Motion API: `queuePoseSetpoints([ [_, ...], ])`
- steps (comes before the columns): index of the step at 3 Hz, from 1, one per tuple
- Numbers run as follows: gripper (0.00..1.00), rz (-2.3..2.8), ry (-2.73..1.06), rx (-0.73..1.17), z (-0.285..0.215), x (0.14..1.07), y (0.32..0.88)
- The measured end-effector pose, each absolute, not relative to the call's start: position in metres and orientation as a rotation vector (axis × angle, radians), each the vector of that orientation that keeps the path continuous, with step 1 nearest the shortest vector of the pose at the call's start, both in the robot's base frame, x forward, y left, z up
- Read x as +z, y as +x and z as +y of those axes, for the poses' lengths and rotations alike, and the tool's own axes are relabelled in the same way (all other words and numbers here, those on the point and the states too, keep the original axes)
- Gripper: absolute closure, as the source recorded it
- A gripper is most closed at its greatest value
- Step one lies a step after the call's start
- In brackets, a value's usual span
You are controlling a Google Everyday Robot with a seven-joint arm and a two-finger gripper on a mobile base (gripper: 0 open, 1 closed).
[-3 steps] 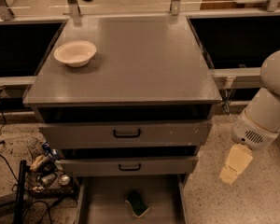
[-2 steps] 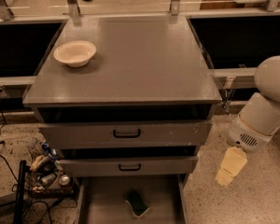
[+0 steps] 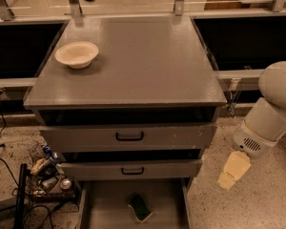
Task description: Pick sponge from bottom drawer and place on counter
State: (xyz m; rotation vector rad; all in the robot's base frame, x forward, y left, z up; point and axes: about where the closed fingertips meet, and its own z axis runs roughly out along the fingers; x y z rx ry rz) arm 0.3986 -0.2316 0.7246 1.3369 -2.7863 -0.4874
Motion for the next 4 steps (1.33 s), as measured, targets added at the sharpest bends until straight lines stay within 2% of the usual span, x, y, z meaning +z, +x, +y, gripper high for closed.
queuePoseSetpoints([
  [2, 0.00, -2.834, 1.203, -0.451, -0.240, 0.710, 0.403],
  [4, 0.00, -2.884, 1.034, -0.245, -0.241, 0.702, 0.407],
])
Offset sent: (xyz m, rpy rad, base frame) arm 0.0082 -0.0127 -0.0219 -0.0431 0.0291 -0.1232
